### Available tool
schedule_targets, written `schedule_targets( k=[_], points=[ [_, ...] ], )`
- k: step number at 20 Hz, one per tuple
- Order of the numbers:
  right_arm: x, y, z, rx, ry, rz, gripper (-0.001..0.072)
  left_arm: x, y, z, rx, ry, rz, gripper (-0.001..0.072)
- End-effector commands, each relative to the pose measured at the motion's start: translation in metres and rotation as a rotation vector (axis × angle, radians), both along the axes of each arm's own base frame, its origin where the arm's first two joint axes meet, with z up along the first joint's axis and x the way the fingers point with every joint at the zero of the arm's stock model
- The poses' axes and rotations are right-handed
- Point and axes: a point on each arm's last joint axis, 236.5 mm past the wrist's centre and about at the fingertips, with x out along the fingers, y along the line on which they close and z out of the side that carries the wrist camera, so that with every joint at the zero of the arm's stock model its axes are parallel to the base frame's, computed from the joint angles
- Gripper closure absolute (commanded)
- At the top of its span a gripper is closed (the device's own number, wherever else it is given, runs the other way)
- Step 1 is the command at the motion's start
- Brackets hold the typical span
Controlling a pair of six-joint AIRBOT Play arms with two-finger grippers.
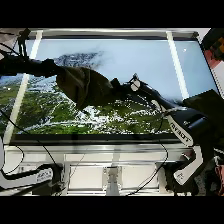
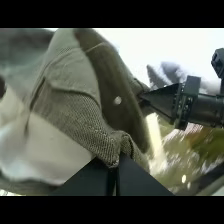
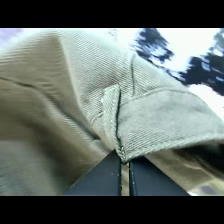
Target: Fold the clothes and pants, and hang the long-sleeved shirts on hangers.
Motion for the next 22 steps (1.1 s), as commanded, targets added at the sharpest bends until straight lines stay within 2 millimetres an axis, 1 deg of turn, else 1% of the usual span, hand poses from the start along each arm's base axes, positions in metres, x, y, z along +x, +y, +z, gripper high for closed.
schedule_targets(
  k=[1,2,3,4,6,7,8,9,10,11,12,13,14,15,16,17,18,19,20,21,22],
  points=[
    [0.022,-0.014,0.059,0.072,-0.127,0.003,0.0685,0.031,-0.007,0.048,-0.132,-0.175,0.069,0.0685],
    [0.031,-0.021,0.088,0.096,-0.176,0.007,0.0685,0.043,-0.002,0.066,-0.146,-0.238,0.111,0.0686],
    [0.039,-0.028,0.122,0.118,-0.231,0.019,0.0685,0.05,0.001,0.084,-0.136,-0.304,0.126,0.0685],
    [0.046,-0.035,0.155,0.127,-0.287,0.043,0.0685,0.053,0.001,0.105,-0.119,-0.374,0.123,0.0686],
    [0.052,-0.045,0.208,0.146,-0.366,0.087,0.0685,0.054,0.001,0.144,-0.109,-0.476,0.121,0.0686],
    [0.054,-0.049,0.234,0.143,-0.417,0.112,0.0684,0.052,-0.002,0.158,-0.107,-0.51,0.115,0.0685],
    [0.054,-0.054,0.253,0.132,-0.461,0.137,0.0684,0.05,-0.003,0.169,-0.1,-0.538,0.105,0.0685],
    [0.052,-0.061,0.268,0.114,-0.489,0.16,0.0684,0.047,-0.006,0.174,-0.093,-0.553,0.088,0.0685],
    [0.05,-0.069,0.277,0.092,-0.498,0.18,0.0684,0.045,-0.009,0.174,-0.087,-0.554,0.074,0.0685],
    [0.048,-0.079,0.277,0.049,-0.496,0.201,0.0684,0.041,-0.014,0.168,-0.077,-0.538,0.043,0.0685],
    [0.044,-0.092,0.268,-0.01,-0.472,0.224,0.0684,0.037,-0.017,0.155,-0.048,-0.501,0.011,0.0685],
    [0.038,-0.103,0.257,-0.05,-0.43,0.25,0.0684,0.031,-0.019,0.132,0.016,-0.439,-0.038,0.0685],
    [0.032,-0.116,0.242,-0.091,-0.379,0.277,0.0685,0.024,-0.017,0.101,0.097,-0.354,-0.085,0.0685],
    [0.024,-0.13,0.224,-0.146,-0.33,0.322,0.0685,0.013,-0.011,0.065,0.181,-0.232,-0.125,0.0685],
    [0.011,-0.145,0.204,-0.199,-0.262,0.385,0.0685,-0.004,-0.003,0.026,0.277,-0.086,-0.171,0.0685],
    [-0.007,-0.159,0.184,-0.249,-0.175,0.452,0.0684,-0.023,0.006,-0.008,0.37,0.047,-0.218,0.0686],
    [-0.027,-0.176,0.162,-0.309,-0.074,0.524,0.0684,-0.032,0.011,-0.032,0.428,0.118,-0.239,0.0686],
    [-0.044,-0.192,0.144,-0.363,0.02,0.565,0.0684,-0.042,0.008,-0.056,0.462,0.177,-0.269,0.0686],
    [-0.054,-0.208,0.129,-0.419,0.099,0.582,0.0683,-0.056,0.0,-0.08,0.48,0.238,-0.31,0.0686],
    [-0.057,-0.219,0.118,-0.461,0.142,0.584,0.0683,-0.074,-0.009,-0.107,0.498,0.309,-0.363,0.0686],
    [-0.055,-0.227,0.111,-0.492,0.159,0.58,0.0683,-0.093,-0.016,-0.132,0.525,0.37,-0.411,0.0686]
  ],
)
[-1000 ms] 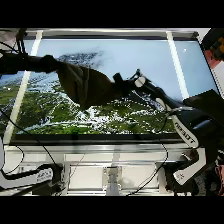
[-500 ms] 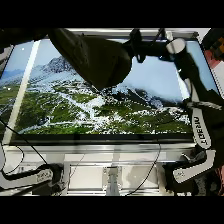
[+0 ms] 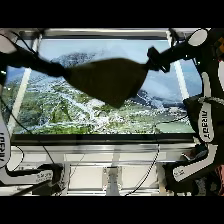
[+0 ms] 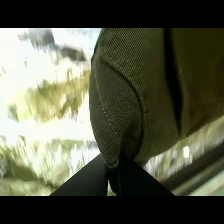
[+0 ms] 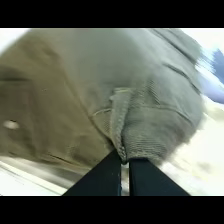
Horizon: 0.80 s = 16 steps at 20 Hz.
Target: Fold the clothes and pants, and hang the long-sleeved shirts on hangers.
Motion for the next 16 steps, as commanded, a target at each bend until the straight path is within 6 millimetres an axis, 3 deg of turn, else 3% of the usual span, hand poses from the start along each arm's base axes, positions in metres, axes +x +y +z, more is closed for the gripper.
schedule_targets(
  k=[1,4,5,6,7,11,12,13,14,16],
  points=[
    [-0.028,-0.048,-0.038,-0.2,0.153,0.042,0.0683,-0.069,0.001,-0.092,0.222,0.266,-0.125,0.0686],
    [0.0,-0.042,-0.034,-0.175,0.04,0.017,0.0656,-0.097,-0.022,-0.135,0.263,0.31,-0.168,0.0684],
    [0.007,-0.04,-0.032,-0.166,0.011,0.006,0.0502,-0.099,-0.031,-0.142,0.265,0.306,-0.162,0.0683],
    [0.012,-0.039,-0.03,-0.16,-0.01,-0.002,0.0262,-0.101,-0.038,-0.144,0.265,0.3,-0.163,0.0681],
    [0.013,-0.039,-0.03,-0.16,-0.013,-0.004,0.0212,-0.101,-0.045,-0.144,0.265,0.287,-0.171,0.067],
    [0.01,-0.04,-0.018,-0.165,-0.018,0.013,0.0214,-0.101,-0.063,-0.144,0.253,0.265,-0.165,0.067],
    [0.011,-0.039,-0.011,-0.169,-0.045,0.037,0.0252,-0.101,-0.066,-0.144,0.25,0.258,-0.16,0.0669],
    [0.013,-0.039,-0.005,-0.173,-0.067,0.052,0.0421,-0.1,-0.07,-0.144,0.246,0.251,-0.162,0.0669],
    [0.013,-0.039,0.0,-0.173,-0.08,0.053,0.066,-0.1,-0.073,-0.144,0.239,0.245,-0.164,0.0669],
    [0.01,-0.038,0.005,-0.184,-0.105,0.099,0.0683,-0.098,-0.078,-0.143,0.223,0.236,-0.163,0.0668]
  ],
)
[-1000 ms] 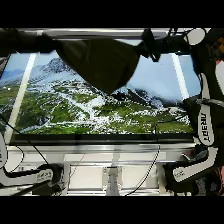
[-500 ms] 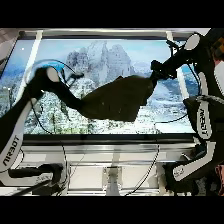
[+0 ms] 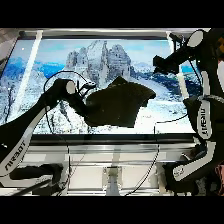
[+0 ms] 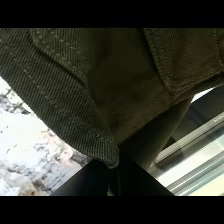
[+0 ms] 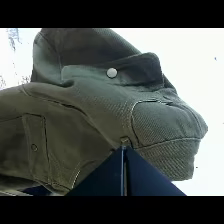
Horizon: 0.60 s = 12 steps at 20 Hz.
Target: Fold the clothes and pants, and hang the long-sleeved shirts on hangers.
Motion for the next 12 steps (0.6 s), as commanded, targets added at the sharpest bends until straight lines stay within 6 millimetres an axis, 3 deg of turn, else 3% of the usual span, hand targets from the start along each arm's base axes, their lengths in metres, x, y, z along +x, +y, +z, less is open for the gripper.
schedule_targets(
  k=[1,3,6,9,12],
  points=[
    [-0.003,0.004,0.014,0.004,-0.044,0.057,0.0683,0.003,-0.01,-0.001,-0.019,-0.02,0.009,0.0668],
    [-0.013,0.017,0.022,0.053,-0.071,0.105,0.0684,0.002,-0.01,-0.001,-0.018,-0.019,0.009,0.0668],
    [-0.048,0.033,0.022,0.119,-0.075,0.148,0.0684,0.002,-0.009,-0.001,-0.017,-0.018,0.008,0.0668],
    [-0.102,0.046,0.0,0.196,-0.064,0.141,0.0684,0.003,-0.007,-0.002,-0.01,-0.02,0.008,0.067],
    [-0.166,0.072,-0.03,0.353,-0.01,0.109,0.0684,0.003,-0.008,-0.002,-0.01,-0.019,0.011,0.0672]
  ],
)
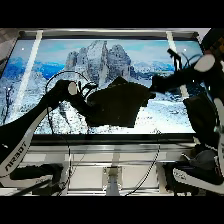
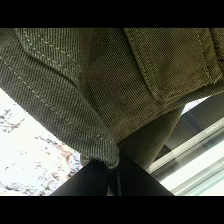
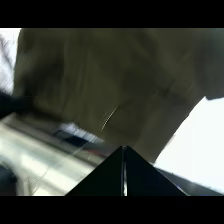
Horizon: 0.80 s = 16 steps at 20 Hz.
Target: Fold the clothes and pants, and hang the long-sleeved shirts on hangers.
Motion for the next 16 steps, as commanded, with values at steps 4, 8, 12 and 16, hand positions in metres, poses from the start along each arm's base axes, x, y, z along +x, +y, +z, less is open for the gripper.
schedule_targets(
  k=[4,8,12,16],
  points=[
    [-0.127,0.047,-0.075,0.276,0.168,0.011,0.0681,0.002,0.0,-0.001,0.001,-0.007,0.004,0.0672],
    [-0.137,0.015,-0.127,0.108,0.245,-0.103,0.0478,0.001,-0.001,0.0,-0.004,-0.004,0.006,0.0672],
    [-0.12,0.014,-0.133,0.112,0.209,-0.137,0.0399,0.001,-0.002,0.0,-0.006,-0.003,0.007,0.0672],
    [-0.108,0.036,-0.136,0.229,0.199,-0.096,0.04,0.001,-0.002,0.0,-0.005,-0.002,0.013,0.0672]
  ],
)
